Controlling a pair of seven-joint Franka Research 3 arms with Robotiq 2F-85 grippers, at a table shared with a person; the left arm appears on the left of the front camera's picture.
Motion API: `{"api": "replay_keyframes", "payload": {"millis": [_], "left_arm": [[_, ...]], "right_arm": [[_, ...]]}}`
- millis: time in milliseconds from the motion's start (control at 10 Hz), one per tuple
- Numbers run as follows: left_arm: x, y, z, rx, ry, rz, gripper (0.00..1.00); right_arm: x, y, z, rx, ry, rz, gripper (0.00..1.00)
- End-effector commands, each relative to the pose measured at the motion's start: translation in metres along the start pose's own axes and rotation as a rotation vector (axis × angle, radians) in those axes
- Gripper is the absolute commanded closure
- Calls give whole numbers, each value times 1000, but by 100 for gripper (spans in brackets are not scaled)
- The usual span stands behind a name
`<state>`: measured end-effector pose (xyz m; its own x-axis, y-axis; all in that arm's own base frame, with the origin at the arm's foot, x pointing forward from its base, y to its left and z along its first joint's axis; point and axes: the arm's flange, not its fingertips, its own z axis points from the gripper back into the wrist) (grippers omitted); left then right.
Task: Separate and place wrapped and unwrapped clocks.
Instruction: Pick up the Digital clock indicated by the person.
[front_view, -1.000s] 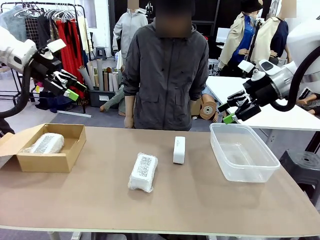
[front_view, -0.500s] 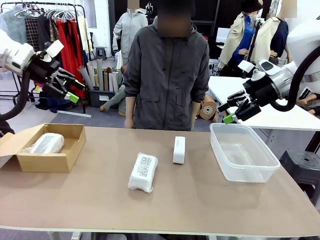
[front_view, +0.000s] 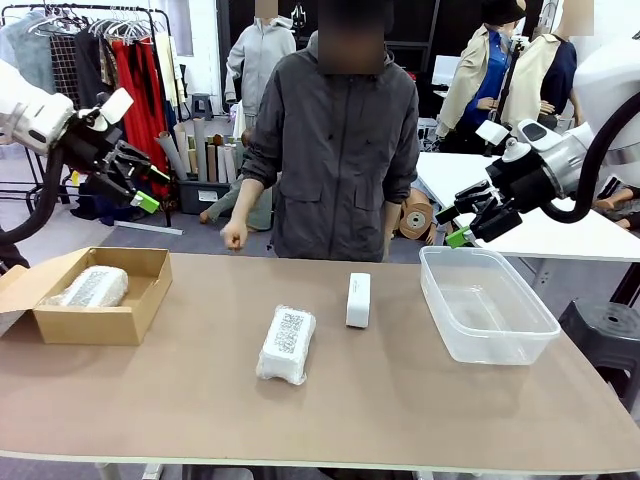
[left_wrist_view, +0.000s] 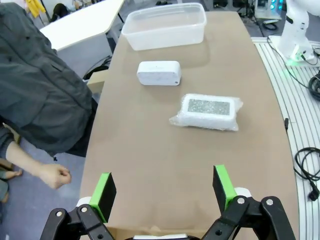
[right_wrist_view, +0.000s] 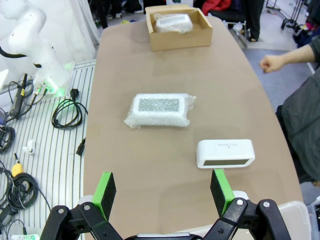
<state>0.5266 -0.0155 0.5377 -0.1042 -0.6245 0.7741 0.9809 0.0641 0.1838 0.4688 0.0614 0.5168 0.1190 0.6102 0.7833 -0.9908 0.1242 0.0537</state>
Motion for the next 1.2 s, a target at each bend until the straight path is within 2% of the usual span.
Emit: {"api": "replay_keyframes", "payload": {"millis": [0,1100], "left_arm": [[2,0,2,-3,-18,-8,0],[2,0,2,-3,-18,-8,0]], "right_arm": [[0,1,0,1,0,4,0],[0,1,0,1,0,4,0]]}}
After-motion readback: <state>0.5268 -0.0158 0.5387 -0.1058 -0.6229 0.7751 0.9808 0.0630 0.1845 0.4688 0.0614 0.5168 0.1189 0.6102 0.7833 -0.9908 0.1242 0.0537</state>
